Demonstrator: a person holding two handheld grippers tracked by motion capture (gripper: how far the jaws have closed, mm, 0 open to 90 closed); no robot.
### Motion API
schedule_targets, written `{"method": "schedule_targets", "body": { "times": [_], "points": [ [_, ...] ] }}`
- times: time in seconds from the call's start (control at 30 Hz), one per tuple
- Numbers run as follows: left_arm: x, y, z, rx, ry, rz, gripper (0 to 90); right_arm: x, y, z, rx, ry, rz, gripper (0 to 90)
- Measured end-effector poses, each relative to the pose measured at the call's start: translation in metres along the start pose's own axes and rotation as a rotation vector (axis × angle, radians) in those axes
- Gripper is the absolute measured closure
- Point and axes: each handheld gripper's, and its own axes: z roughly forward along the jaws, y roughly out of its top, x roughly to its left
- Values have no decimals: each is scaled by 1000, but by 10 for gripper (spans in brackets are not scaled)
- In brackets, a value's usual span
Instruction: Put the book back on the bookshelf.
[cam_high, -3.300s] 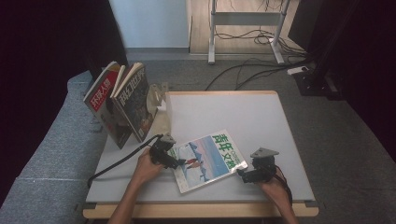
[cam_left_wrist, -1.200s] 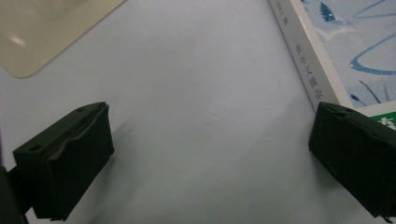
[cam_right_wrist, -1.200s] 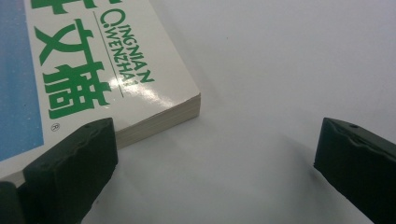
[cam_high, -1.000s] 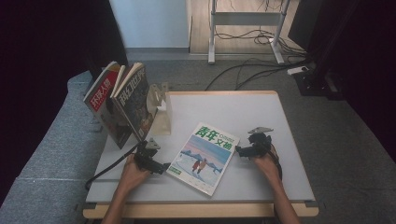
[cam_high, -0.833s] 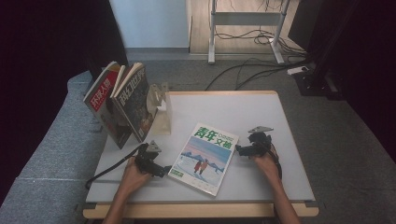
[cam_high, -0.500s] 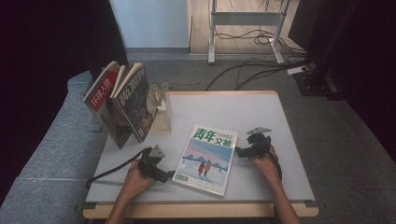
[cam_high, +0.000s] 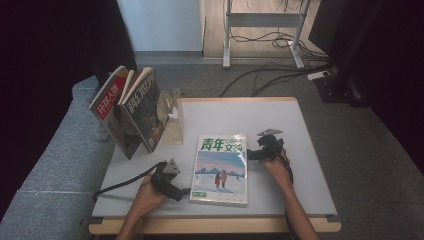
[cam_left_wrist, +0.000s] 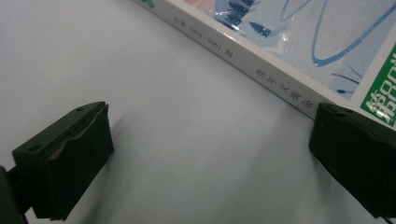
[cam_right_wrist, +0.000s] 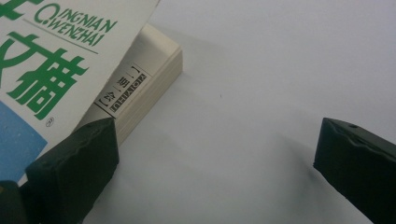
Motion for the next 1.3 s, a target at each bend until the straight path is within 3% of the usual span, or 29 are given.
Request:
{"method": "schedule_targets", "body": {
  "times": [0.33, 0.47, 0.6, 0.73, 0.9, 1.03, 1.3],
  "points": [
    [2, -1, 0, -7, -16, 1, 0, -3, 3, 7, 6, 49, 2, 19],
    [8, -1, -3, 13, 12, -6, 0, -8, -3, -4, 17, 57, -5, 20],
    [15, -8, -6, -13, 48, -57, 0, -12, -3, -15, 4, 71, -1, 26],
    [16, -11, -6, -30, 48, -57, 0, -12, -4, -29, -17, 103, -2, 54],
    [16, -11, -6, -35, 49, -57, 0, 2, -6, -39, -27, 173, -32, 25],
    [16, -12, -6, -35, 49, -58, 0, 10, -6, -38, -24, 200, -49, 0],
    [16, -12, -6, -36, 49, -58, 0, 36, 0, -21, -6, 269, -111, 0]
  ]
}}
